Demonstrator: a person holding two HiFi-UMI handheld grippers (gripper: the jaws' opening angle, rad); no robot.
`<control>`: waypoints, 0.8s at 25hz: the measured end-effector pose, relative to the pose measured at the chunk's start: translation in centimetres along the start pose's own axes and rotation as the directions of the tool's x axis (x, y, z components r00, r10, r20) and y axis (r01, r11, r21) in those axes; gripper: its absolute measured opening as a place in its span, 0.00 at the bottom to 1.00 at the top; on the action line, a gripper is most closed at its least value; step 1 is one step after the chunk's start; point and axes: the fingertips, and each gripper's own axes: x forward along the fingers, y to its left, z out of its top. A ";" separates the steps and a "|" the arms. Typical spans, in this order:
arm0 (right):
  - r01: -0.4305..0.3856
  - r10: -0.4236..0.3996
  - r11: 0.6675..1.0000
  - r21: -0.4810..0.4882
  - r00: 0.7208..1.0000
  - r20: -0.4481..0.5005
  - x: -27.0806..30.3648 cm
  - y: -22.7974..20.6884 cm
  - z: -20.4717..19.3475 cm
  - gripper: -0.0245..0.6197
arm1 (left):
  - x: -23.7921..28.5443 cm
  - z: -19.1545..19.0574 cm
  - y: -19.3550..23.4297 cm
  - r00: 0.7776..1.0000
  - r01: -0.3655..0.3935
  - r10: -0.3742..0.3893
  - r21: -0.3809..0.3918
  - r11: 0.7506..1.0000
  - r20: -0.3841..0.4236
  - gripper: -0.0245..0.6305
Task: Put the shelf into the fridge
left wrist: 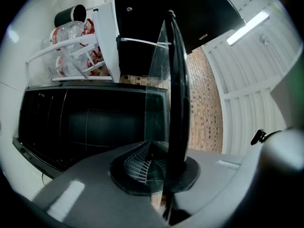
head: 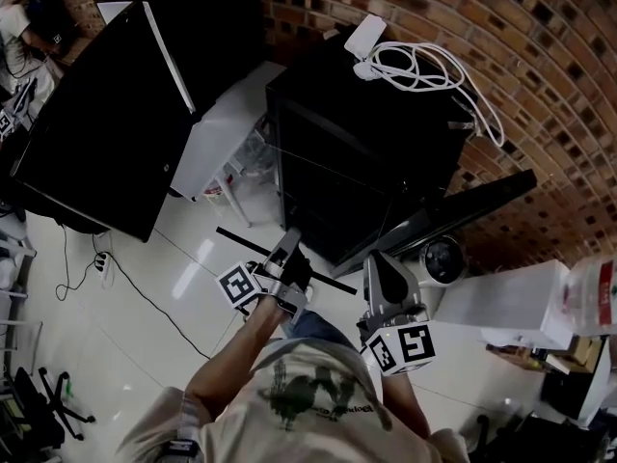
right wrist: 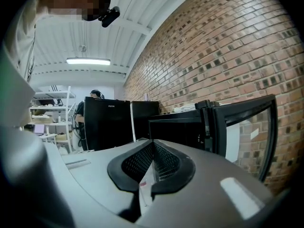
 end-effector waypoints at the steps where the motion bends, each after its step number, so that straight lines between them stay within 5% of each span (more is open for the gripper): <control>1: 0.003 -0.003 1.000 0.000 1.000 -0.004 0.3 -0.1 0.0 0.04 | 0.2 0.1 0.4 1.000 -0.009 0.009 0.005 1.000 -0.010 0.06; 20: 0.045 -0.046 0.999 -0.022 0.998 -0.042 4.0 -1.1 -0.6 0.04 | 3.2 0.0 3.6 0.996 -0.023 0.020 -0.038 0.999 -0.082 0.06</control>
